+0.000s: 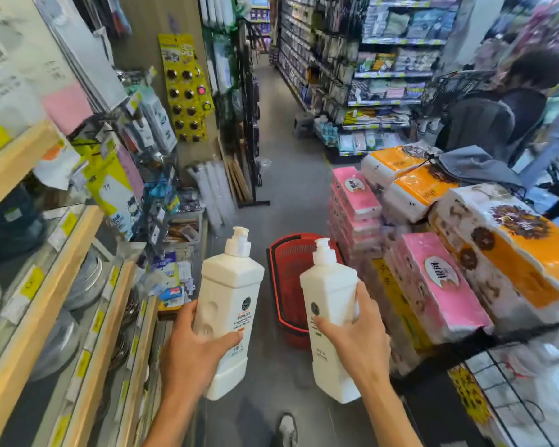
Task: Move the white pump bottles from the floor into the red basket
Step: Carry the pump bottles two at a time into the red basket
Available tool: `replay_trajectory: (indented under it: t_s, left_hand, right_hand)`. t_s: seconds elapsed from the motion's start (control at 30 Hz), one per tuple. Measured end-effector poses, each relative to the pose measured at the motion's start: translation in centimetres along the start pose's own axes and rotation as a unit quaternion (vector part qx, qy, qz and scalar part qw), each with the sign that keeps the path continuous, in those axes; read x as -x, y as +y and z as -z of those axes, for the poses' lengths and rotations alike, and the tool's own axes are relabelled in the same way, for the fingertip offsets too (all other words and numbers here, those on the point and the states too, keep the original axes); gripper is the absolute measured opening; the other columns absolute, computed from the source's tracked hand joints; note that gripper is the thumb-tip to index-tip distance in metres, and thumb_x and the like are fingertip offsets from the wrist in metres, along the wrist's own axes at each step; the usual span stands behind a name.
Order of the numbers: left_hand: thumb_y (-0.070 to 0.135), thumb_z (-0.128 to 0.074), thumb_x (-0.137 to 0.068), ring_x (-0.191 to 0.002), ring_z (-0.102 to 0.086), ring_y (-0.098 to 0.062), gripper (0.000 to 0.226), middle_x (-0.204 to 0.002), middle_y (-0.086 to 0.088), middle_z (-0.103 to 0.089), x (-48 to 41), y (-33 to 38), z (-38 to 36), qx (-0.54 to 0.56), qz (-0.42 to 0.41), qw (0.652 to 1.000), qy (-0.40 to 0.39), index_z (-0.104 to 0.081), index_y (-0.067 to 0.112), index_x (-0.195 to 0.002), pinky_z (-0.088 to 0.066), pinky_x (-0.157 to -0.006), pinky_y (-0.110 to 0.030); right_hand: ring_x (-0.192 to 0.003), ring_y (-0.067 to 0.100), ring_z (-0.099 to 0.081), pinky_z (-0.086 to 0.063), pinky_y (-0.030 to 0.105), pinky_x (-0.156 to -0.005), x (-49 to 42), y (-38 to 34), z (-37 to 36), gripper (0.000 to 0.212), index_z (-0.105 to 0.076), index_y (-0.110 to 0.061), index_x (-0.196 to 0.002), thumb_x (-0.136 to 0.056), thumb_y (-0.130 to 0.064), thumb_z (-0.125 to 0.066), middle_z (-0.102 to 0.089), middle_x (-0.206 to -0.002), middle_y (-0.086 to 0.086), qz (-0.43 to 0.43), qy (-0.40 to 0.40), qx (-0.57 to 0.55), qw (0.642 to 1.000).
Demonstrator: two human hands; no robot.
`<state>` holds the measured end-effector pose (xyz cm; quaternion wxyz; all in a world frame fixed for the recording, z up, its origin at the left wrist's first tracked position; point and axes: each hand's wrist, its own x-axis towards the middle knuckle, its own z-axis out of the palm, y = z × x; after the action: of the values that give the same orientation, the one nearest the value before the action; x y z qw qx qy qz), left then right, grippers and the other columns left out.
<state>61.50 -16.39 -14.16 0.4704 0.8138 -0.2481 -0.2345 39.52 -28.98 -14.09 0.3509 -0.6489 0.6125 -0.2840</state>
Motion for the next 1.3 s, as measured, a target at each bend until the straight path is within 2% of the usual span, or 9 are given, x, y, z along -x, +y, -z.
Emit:
replay_trajectory:
  t_s: [0.17,0.43,0.6,0.73,0.83,1.03,1.13,1.2,1.3]
  left_hand:
    - [0.052,-0.082,-0.039,-0.095,-0.068,-0.014,0.094,-0.11,0.016,-0.067,-5.0,1.8,-2.1,0.004,0.009,1.0,-0.009,-0.05,0.036,-0.125,-0.056,-0.086,-0.048]
    - [0.051,-0.08,-0.041,-0.091,-0.068,-0.013,0.081,-0.103,0.019,-0.067,-12.9,4.6,-3.9,-0.007,0.011,1.0,0.003,-0.05,0.04,-0.116,-0.056,-0.081,-0.044]
    - [0.045,-0.082,-0.042,-0.092,-0.067,-0.013,0.077,-0.101,0.023,-0.066,-18.2,5.1,-3.9,0.005,0.019,1.0,0.001,-0.05,0.042,-0.112,-0.055,-0.083,-0.044]
    - [0.051,-0.081,-0.039,-0.093,-0.068,-0.015,0.08,-0.101,0.025,-0.066,-24.3,5.0,-3.8,-0.01,0.023,0.999,-0.027,-0.047,0.047,-0.111,-0.055,-0.084,-0.046]
    - [0.045,-0.082,-0.041,-0.095,-0.066,-0.018,0.076,-0.1,0.023,-0.065,-28.9,6.0,-4.1,-0.021,0.014,0.998,-0.056,-0.05,0.042,-0.11,-0.053,-0.085,-0.044]
    - [0.048,-0.081,-0.041,-0.095,-0.065,-0.019,0.076,-0.104,0.016,-0.067,-37.3,9.3,-6.5,-0.04,-0.04,0.992,-0.115,-0.055,0.037,-0.111,-0.053,-0.085,-0.045]
    - [0.029,-0.093,-0.055,-0.096,-0.061,-0.021,0.075,-0.105,0.01,-0.062,-40.0,10.8,-9.0,-0.039,-0.062,0.984,-0.161,-0.054,0.031,-0.119,-0.047,-0.081,-0.038]
    - [0.015,-0.093,-0.062,-0.095,-0.06,-0.019,0.073,-0.104,0.011,-0.061,-41.3,11.6,-10.9,-0.03,-0.064,0.978,-0.194,-0.052,0.03,-0.121,-0.043,-0.08,-0.034]
    - [0.021,-0.093,-0.05,-0.091,-0.065,-0.005,0.075,-0.102,0.018,-0.065,-42.9,12.5,-14.3,-0.025,-0.071,0.966,-0.249,-0.054,0.027,-0.114,-0.046,-0.072,-0.027]
  right_hand:
    - [-0.1,0.017,-0.06,-0.041,0.039,-0.079,-4.9,-1.1,-1.3,0.085,-0.034,-0.05,-0.14,-0.07,-0.047,-0.082,-0.053,-0.115,-0.015,0.0,-0.001,-0.002,1.0]
    - [-0.108,0.015,-0.057,-0.041,0.042,-0.088,-13.6,-3.4,-4.2,0.089,-0.035,-0.046,-0.144,-0.07,-0.045,-0.085,-0.049,-0.118,-0.018,-0.001,0.0,-0.014,1.0]
    - [-0.108,0.021,-0.06,-0.039,0.04,-0.082,-17.7,-5.0,-7.5,0.091,-0.034,-0.043,-0.146,-0.07,-0.048,-0.084,-0.054,-0.121,-0.012,-0.018,-0.002,0.0,1.0]
    - [-0.098,0.019,-0.06,-0.038,0.039,-0.081,-20.5,-7.0,-10.8,0.087,-0.034,-0.049,-0.142,-0.069,-0.048,-0.083,-0.054,-0.112,-0.014,-0.039,-0.001,-0.002,0.999]
    - [-0.095,0.018,-0.06,-0.039,0.038,-0.08,-22.4,-8.6,-12.8,0.085,-0.033,-0.054,-0.139,-0.069,-0.048,-0.081,-0.054,-0.109,-0.015,-0.057,0.006,0.0,0.998]
    - [-0.094,0.017,-0.058,-0.045,0.039,-0.078,-25.6,-10.7,-14.7,0.09,-0.032,-0.052,-0.142,-0.067,-0.051,-0.082,-0.053,-0.11,-0.016,-0.093,0.058,-0.006,0.994]
    - [-0.096,0.017,-0.057,-0.047,0.041,-0.081,-27.0,-10.2,-14.7,0.089,-0.035,-0.051,-0.142,-0.068,-0.049,-0.083,-0.052,-0.11,-0.015,-0.124,0.095,-0.016,0.988]
    - [-0.098,0.017,-0.056,-0.044,0.039,-0.08,-27.9,-9.6,-14.4,0.089,-0.034,-0.048,-0.144,-0.07,-0.047,-0.084,-0.051,-0.108,-0.013,-0.145,0.121,-0.012,0.982]
    - [-0.105,0.017,-0.055,-0.045,0.042,-0.085,-29.2,-8.0,-14.1,0.095,-0.029,-0.051,-0.147,-0.07,-0.047,-0.085,-0.049,-0.115,-0.014,-0.188,0.161,-0.021,0.969]
